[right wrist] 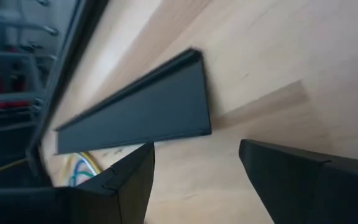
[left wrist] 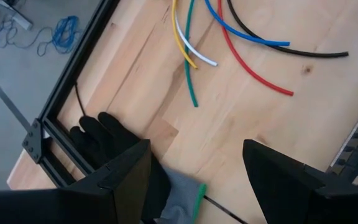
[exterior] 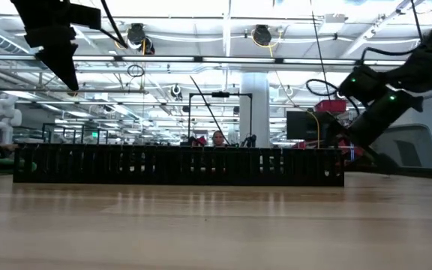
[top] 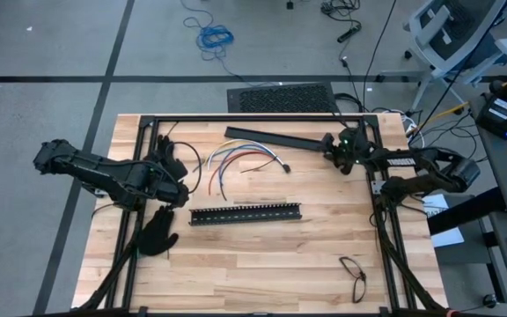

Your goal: Ziptie cables

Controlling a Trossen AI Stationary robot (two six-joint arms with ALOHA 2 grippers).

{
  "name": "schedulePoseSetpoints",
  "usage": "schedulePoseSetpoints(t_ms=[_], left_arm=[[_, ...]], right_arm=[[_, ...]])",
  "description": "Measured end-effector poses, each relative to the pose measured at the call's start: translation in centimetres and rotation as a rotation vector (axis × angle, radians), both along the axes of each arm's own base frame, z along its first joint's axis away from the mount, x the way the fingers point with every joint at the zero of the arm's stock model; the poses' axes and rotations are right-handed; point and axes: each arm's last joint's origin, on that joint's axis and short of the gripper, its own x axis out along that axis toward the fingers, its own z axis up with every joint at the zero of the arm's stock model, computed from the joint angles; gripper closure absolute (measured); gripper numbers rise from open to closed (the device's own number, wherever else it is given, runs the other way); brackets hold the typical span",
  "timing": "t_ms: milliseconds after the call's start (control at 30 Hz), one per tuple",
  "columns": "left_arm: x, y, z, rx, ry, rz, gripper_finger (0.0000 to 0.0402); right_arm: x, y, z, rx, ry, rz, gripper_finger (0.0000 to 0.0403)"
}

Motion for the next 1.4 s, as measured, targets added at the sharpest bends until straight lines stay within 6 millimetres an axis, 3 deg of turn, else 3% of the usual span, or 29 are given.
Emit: schedulePoseSetpoints(t_ms=[167, 600, 1100, 1400], left_arm=[[0.0, 0.0, 0.0, -0.002, 0.0, -0.001, 0.0151], [0.0, -0.1, 0.0, -0.022, 0.005, -0.002, 0.0151], [0.0, -0.1, 0.0, -0.033, -0.006, 0.018, 0.0151], [0.0, -0.1, -0.1, -0.044, -0.002, 0.016, 0.0151]], right_arm=[[0.8, -0.9, 1.0, 0.017, 0.059, 0.018, 0.0165], [3.3, -1.3, -0.5, 0.02, 0.054, -0.087, 0.0166], [3.4, -0.9, -0.8, 0.015, 0.08, -0.509, 0.0247], [4.8, -1.0, -0.4, -0.003, 0.079, -0.464, 0.0248]])
